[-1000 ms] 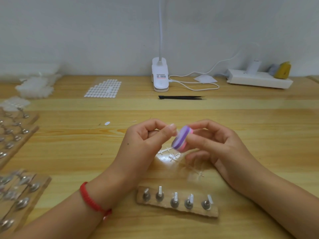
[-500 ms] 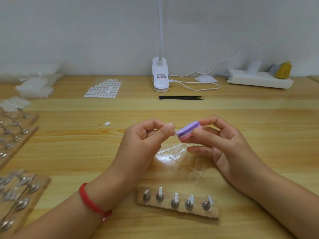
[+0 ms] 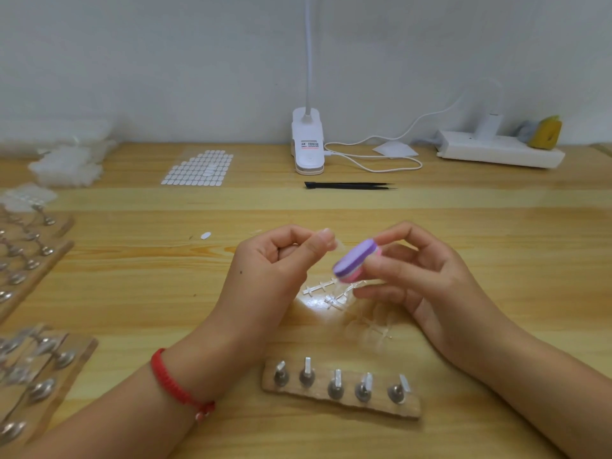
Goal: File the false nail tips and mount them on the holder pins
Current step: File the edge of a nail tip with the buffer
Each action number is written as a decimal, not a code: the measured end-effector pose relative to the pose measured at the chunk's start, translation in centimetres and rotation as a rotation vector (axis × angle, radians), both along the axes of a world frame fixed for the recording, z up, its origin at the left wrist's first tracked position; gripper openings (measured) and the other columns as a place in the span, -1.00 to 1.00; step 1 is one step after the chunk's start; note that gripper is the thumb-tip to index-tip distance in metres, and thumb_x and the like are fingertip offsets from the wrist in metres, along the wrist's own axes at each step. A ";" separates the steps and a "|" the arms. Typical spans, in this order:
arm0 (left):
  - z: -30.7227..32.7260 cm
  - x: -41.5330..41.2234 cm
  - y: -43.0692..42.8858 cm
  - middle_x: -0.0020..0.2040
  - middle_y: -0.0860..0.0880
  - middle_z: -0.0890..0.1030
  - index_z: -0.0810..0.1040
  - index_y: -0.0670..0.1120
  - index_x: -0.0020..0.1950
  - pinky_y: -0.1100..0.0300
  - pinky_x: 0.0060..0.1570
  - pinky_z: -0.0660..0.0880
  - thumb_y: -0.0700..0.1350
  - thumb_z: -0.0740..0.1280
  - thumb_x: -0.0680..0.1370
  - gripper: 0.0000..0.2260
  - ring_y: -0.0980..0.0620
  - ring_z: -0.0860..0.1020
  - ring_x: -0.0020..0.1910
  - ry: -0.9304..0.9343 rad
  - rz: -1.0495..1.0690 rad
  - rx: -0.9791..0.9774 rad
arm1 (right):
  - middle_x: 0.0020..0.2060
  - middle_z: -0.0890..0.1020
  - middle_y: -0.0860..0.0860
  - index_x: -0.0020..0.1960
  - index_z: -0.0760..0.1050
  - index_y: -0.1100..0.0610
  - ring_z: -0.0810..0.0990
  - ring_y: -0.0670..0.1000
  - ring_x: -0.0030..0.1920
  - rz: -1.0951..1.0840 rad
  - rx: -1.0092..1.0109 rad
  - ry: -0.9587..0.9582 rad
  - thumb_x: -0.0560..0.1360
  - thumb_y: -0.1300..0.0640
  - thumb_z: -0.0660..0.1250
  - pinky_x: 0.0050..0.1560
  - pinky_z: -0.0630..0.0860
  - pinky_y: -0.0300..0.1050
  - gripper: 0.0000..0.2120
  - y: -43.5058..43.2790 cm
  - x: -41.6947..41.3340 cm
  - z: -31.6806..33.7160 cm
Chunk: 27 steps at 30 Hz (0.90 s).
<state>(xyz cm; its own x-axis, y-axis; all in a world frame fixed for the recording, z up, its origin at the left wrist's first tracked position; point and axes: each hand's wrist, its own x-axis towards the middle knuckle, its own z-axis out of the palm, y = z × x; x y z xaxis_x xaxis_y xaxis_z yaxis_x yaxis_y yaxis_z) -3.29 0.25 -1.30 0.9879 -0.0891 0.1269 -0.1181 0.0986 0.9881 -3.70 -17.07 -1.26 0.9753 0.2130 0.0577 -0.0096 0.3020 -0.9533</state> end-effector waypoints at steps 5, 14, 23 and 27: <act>0.1 -0.1 -0.1 -0.55 0.07 0.15 0.65 -0.02 -0.33 0.51 -0.56 0.22 0.09 0.39 0.31 -0.81 0.17 0.14 -0.61 -0.014 -0.015 0.030 | -0.21 0.70 0.18 -0.11 0.53 0.13 0.71 0.09 -0.18 -0.079 0.083 0.052 0.24 0.24 0.51 -0.27 0.60 -0.18 -0.73 -0.3 0.3 0.3; -0.2 -0.1 -0.2 -0.56 0.10 0.20 0.58 0.04 -0.33 0.41 -0.57 0.14 0.07 0.37 0.45 -0.81 0.16 0.11 -0.59 -0.029 -0.110 0.079 | -0.29 0.68 0.15 -0.11 0.63 0.11 0.68 0.04 -0.27 0.004 -0.025 -0.005 0.27 0.26 0.50 -0.30 0.59 -0.18 -0.80 0.0 -0.1 0.2; -0.2 -0.2 -0.3 -0.55 0.07 0.18 0.57 0.04 -0.32 0.39 -0.56 0.12 0.05 0.37 0.48 -0.80 0.15 0.11 -0.58 -0.050 -0.144 0.105 | -0.25 0.69 0.10 -0.04 0.70 0.11 0.66 -0.02 -0.28 -0.005 -0.001 0.018 0.33 0.25 0.47 -0.29 0.59 -0.20 -0.79 -0.1 0.2 0.0; -0.1 -0.3 -0.3 -0.54 0.06 0.19 0.55 0.01 -0.34 0.38 -0.57 0.11 0.05 0.32 0.43 -0.81 0.14 0.12 -0.57 -0.059 -0.138 0.114 | -0.22 0.69 0.10 -0.03 0.70 0.13 0.63 -0.02 -0.30 0.062 -0.046 0.015 0.37 0.24 0.42 -0.30 0.58 -0.19 -0.81 -0.3 0.3 -0.2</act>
<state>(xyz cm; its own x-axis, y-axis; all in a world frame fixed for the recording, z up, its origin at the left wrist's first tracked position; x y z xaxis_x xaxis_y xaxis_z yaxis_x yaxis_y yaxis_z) -3.62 -0.04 -1.44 0.9565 -0.2404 0.1653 -0.1689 0.0056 0.9856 -3.35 -17.35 -1.50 0.9610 0.2747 0.0321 -0.0411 0.2565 -0.9657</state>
